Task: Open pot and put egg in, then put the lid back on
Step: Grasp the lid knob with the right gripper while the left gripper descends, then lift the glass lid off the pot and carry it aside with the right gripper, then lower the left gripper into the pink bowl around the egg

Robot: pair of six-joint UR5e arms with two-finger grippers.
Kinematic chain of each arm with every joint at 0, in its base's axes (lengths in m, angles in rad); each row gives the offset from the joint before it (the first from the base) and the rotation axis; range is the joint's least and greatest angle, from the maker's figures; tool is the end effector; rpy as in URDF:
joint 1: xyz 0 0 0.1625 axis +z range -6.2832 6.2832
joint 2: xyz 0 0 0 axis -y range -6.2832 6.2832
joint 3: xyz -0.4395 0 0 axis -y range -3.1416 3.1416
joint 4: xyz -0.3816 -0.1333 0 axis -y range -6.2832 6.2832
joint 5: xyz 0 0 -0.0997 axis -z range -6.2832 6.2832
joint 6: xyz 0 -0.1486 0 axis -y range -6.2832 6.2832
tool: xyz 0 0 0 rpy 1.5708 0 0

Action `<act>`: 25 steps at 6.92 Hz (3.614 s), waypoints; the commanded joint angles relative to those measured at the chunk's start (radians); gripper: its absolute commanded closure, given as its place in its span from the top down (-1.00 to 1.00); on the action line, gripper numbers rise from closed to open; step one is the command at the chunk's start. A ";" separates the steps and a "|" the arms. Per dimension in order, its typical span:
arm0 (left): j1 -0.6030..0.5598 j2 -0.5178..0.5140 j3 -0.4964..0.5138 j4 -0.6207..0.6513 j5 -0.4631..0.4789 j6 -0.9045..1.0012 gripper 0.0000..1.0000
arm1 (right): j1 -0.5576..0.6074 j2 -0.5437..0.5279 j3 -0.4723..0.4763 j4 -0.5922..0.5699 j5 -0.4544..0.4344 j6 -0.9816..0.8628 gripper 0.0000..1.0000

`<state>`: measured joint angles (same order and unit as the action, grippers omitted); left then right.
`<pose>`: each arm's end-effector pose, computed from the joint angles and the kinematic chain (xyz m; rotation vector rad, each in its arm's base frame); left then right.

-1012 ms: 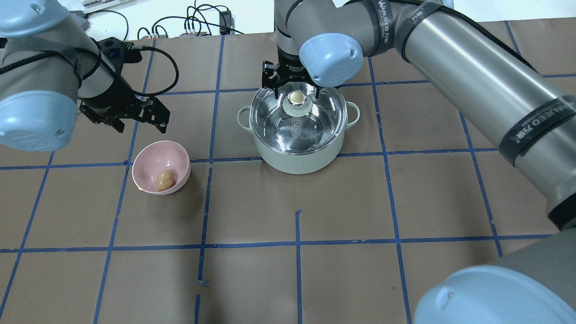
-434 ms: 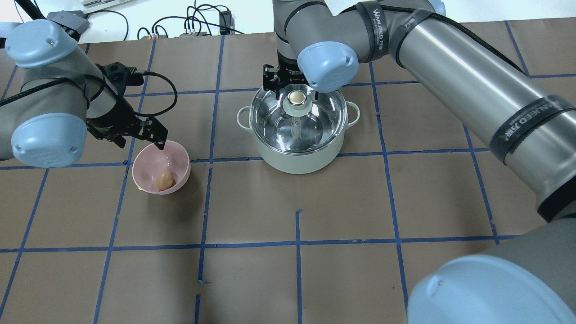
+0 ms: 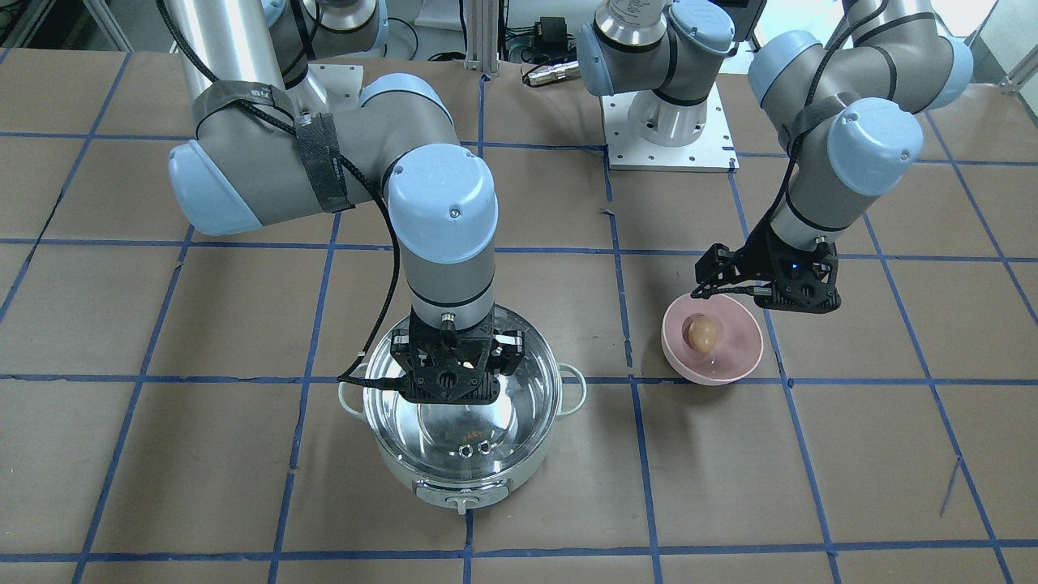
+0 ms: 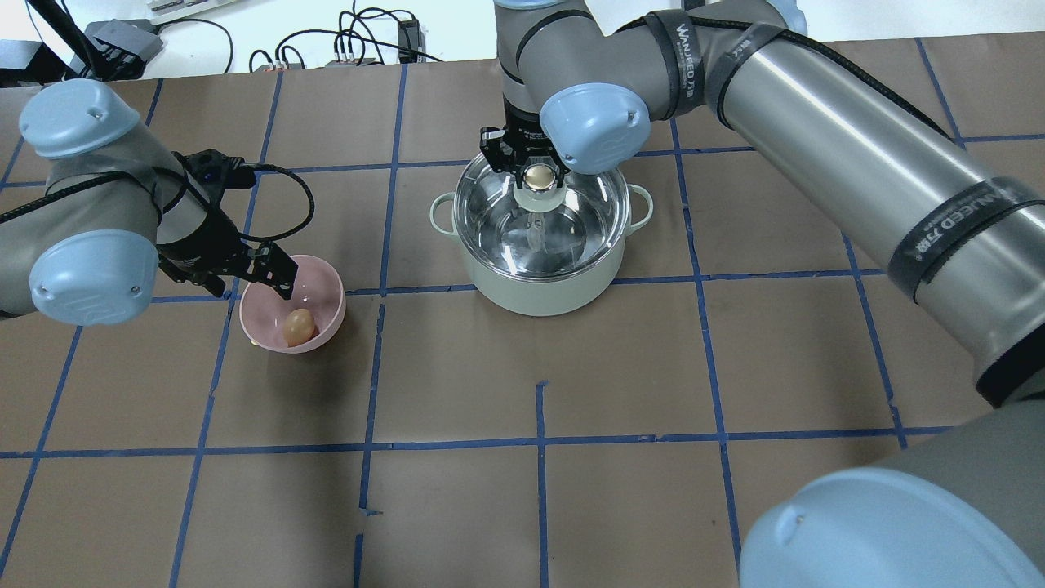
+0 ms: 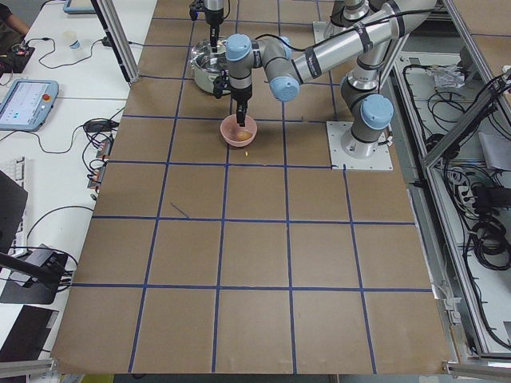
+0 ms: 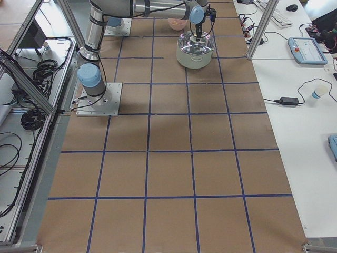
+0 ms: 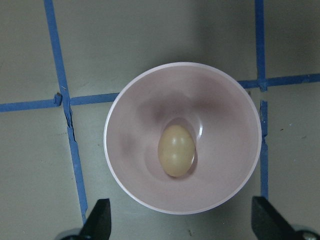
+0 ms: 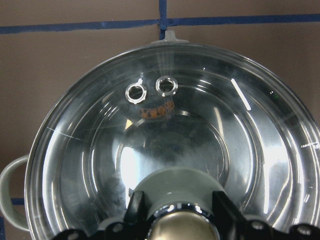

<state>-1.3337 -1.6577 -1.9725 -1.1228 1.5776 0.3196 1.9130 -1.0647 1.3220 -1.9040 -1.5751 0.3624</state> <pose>-0.0185 -0.4866 0.2687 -0.1296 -3.1336 -0.0642 0.3574 -0.6081 0.3092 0.0317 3.1172 -0.1134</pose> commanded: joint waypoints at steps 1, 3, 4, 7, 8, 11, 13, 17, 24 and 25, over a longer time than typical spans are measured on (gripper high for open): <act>-0.002 -0.046 -0.057 0.124 -0.001 -0.004 0.98 | 0.000 -0.001 0.000 0.000 0.003 -0.002 -0.79; -0.002 -0.063 -0.104 0.208 -0.033 -0.007 0.98 | -0.002 -0.018 -0.009 0.002 0.006 -0.005 -0.92; -0.002 -0.069 -0.104 0.222 -0.039 -0.007 0.98 | -0.002 -0.076 -0.032 0.023 0.006 -0.011 -0.93; -0.002 -0.105 -0.108 0.250 -0.041 -0.005 0.98 | -0.061 -0.309 -0.032 0.291 0.013 -0.028 -0.96; -0.002 -0.106 -0.109 0.250 -0.041 -0.005 0.98 | -0.156 -0.375 -0.014 0.363 0.029 -0.046 -0.96; -0.002 -0.117 -0.120 0.265 -0.042 -0.005 0.97 | -0.304 -0.478 0.124 0.392 0.027 -0.261 -0.97; -0.002 -0.154 -0.121 0.310 -0.041 -0.008 0.97 | -0.310 -0.483 0.131 0.373 0.035 -0.263 -0.96; -0.002 -0.165 -0.120 0.316 -0.044 -0.065 0.96 | -0.302 -0.488 0.137 0.376 0.035 -0.263 -0.94; -0.028 -0.182 -0.138 0.351 -0.031 -0.137 0.92 | -0.299 -0.489 0.135 0.378 0.037 -0.263 -0.94; -0.028 -0.180 -0.138 0.348 -0.030 -0.142 0.92 | -0.298 -0.489 0.135 0.378 0.037 -0.263 -0.94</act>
<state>-1.3615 -1.8394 -2.1108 -0.7722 1.5448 0.1864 1.6144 -1.5539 1.4576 -1.5259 -1.5386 0.0997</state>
